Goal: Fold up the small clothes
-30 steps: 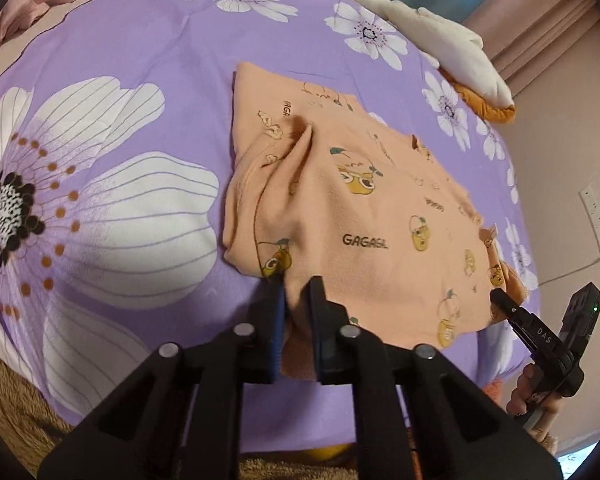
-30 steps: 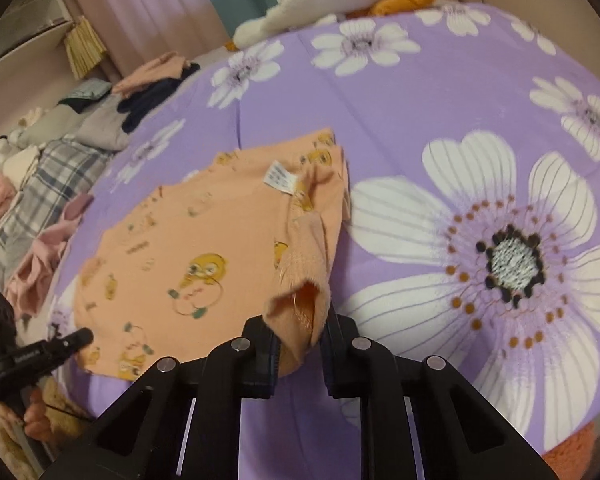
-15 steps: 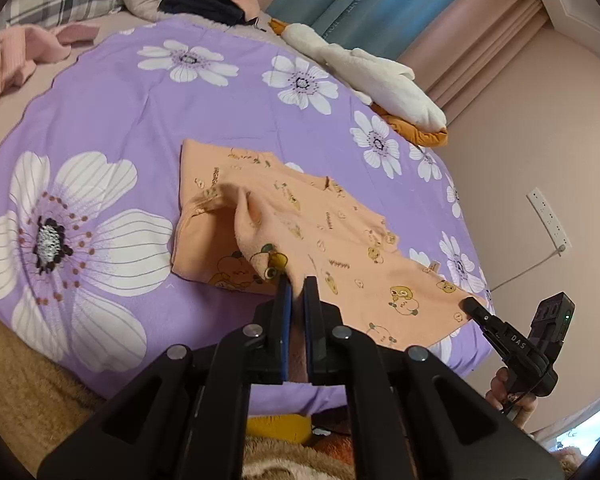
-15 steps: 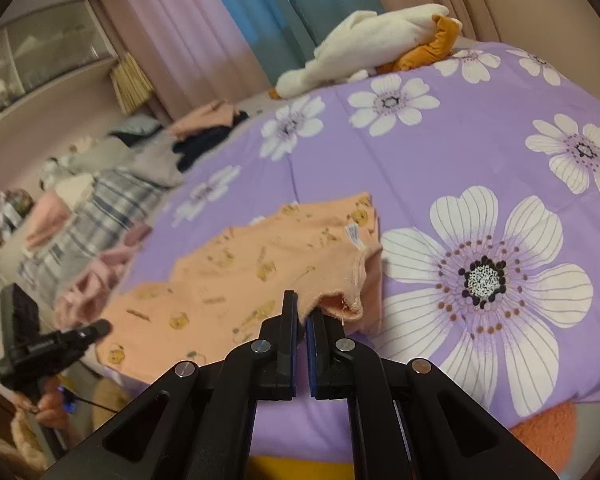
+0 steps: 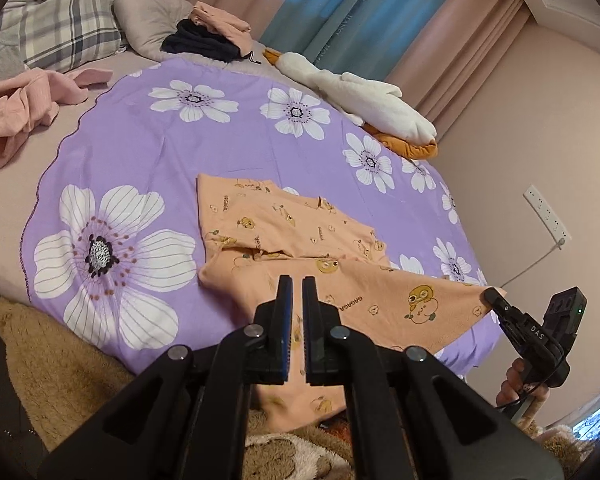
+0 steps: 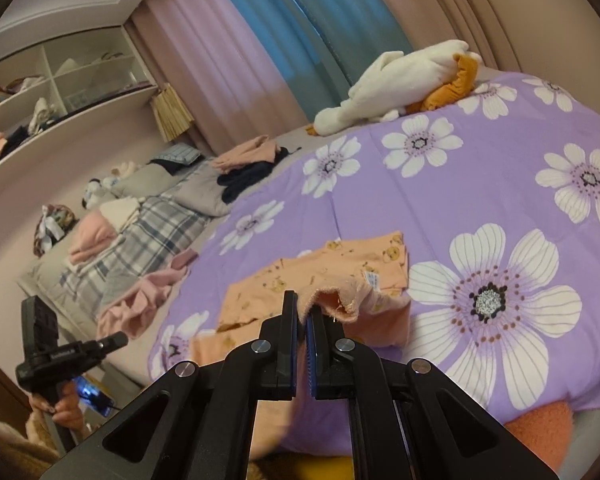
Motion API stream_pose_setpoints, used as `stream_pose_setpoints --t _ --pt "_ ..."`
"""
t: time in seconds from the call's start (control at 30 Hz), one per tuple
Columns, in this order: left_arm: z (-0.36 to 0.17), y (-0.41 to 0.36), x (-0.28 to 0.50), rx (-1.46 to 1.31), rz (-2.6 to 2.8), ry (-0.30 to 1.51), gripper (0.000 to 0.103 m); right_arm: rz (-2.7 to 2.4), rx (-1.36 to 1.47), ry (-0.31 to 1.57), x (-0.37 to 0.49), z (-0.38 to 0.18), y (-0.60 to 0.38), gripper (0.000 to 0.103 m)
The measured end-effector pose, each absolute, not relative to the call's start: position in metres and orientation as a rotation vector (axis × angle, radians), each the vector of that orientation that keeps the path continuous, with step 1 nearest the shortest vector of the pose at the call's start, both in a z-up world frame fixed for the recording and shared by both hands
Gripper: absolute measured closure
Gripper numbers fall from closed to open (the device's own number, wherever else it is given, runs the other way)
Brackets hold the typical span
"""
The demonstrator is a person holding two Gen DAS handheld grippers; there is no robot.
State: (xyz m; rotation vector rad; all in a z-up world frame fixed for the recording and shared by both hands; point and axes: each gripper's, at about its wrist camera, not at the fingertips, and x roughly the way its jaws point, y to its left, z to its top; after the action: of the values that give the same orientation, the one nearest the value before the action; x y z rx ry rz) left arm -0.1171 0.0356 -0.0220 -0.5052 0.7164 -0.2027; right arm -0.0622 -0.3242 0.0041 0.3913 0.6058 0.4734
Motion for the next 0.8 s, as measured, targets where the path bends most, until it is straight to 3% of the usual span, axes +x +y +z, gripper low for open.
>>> stream_pose_setpoints --t 0.3,0.37,0.43,0.8 --pt "-0.074 0.031 -0.093 -0.495 -0.187 0.869 0.098 0.460 0.397 0.648 -0.051 -0.006 -0.320 0.097" --pt "-0.089 0.026 -0.086 -0.494 -0.202 0.909 0.092 0.460 0.403 0.648 -0.052 -0.006 -0.321 0.097" --pt "-0.098 0.020 -0.084 -0.492 -0.200 0.930 0.076 0.455 0.406 0.651 -0.051 -0.005 -0.321 0.097" --pt "-0.133 0.005 -0.072 -0.474 -0.224 1.036 0.059 0.466 0.403 0.653 -0.048 -0.007 -0.321 0.097"
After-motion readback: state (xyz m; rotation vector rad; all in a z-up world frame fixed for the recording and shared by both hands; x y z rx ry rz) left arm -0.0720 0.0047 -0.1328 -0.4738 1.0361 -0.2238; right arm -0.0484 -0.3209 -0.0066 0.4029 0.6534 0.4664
